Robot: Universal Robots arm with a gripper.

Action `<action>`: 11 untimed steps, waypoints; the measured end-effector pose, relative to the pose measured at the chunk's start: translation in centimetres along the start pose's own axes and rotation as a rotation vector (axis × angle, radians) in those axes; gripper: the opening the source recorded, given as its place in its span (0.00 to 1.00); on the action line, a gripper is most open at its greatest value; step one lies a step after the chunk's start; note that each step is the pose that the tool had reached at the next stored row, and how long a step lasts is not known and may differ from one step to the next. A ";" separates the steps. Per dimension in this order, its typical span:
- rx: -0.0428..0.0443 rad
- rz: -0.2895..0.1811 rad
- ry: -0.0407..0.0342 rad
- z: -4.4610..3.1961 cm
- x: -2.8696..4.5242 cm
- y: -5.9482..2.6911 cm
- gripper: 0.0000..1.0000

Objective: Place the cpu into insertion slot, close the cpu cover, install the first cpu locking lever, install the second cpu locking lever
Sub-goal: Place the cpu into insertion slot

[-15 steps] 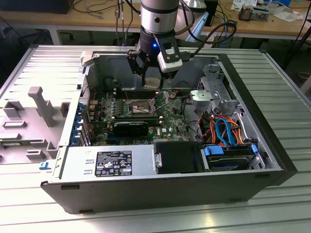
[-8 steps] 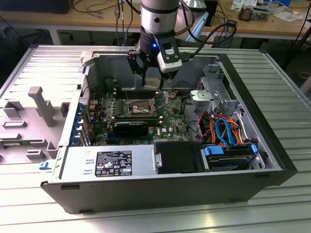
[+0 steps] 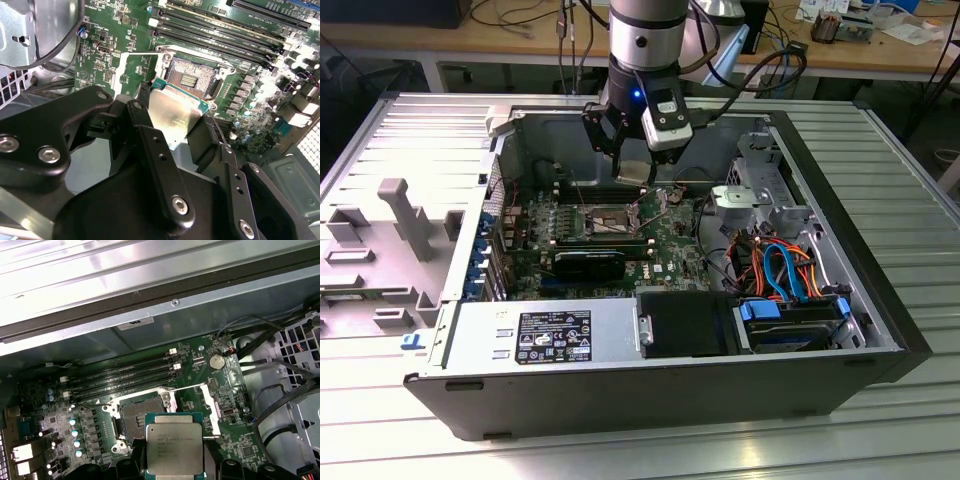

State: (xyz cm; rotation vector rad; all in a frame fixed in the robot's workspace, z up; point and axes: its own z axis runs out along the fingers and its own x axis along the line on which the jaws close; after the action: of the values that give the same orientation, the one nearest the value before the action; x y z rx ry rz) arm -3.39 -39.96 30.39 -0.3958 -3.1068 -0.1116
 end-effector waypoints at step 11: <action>-0.0001 0.034 -0.0025 0.08 0.00 -0.01 0.55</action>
State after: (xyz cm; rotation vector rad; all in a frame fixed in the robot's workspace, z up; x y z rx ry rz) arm -3.39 -39.96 30.30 -0.4494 -3.1008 -0.1110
